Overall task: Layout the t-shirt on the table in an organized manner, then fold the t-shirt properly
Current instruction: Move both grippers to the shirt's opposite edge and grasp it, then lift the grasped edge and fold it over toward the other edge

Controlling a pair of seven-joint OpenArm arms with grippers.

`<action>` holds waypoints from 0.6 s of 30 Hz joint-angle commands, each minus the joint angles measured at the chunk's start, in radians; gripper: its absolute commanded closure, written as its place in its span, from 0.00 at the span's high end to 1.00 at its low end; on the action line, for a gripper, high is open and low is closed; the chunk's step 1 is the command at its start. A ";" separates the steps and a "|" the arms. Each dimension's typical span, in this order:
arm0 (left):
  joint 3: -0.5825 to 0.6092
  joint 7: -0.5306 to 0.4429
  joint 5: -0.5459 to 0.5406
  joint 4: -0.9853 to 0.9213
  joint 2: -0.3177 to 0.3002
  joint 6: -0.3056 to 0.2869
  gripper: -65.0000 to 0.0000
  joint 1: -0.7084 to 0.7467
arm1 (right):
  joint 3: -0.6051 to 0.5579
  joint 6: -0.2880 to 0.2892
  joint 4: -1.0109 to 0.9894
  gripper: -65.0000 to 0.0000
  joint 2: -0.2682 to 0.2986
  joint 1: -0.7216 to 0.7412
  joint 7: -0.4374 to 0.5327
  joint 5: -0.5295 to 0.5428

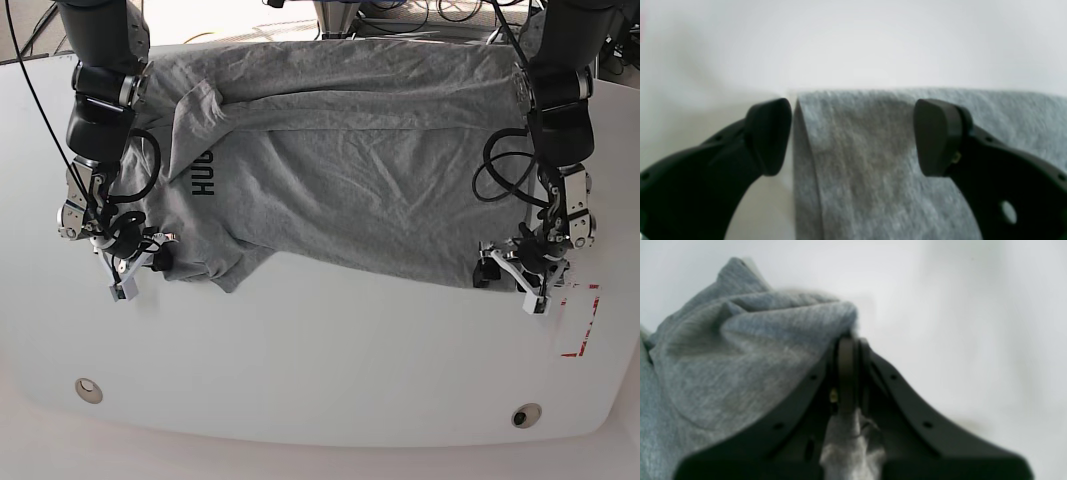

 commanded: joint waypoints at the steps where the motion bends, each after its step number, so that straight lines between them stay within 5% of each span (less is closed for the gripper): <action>1: 0.016 0.021 0.001 -0.012 -0.012 0.004 0.83 -0.018 | 0.000 -0.002 0.007 0.00 0.016 0.011 -0.029 -0.020; 6: 0.029 0.023 -0.001 -0.009 -0.012 0.004 0.78 -0.015 | 0.000 -0.002 0.008 0.00 0.016 0.011 -0.029 -0.020; 9: 0.029 0.023 -0.001 -0.010 -0.012 0.004 0.58 -0.009 | 0.000 -0.002 0.008 0.00 0.016 0.015 -0.029 -0.020; 12: 0.029 0.020 -0.001 -0.010 -0.012 0.008 0.28 -0.005 | 0.000 -0.002 0.008 0.00 0.017 0.018 -0.029 -0.020; 18: 0.028 0.020 0.001 -0.010 -0.012 0.010 0.00 -0.005 | 0.000 -0.002 0.076 0.00 0.017 0.010 -0.032 -0.019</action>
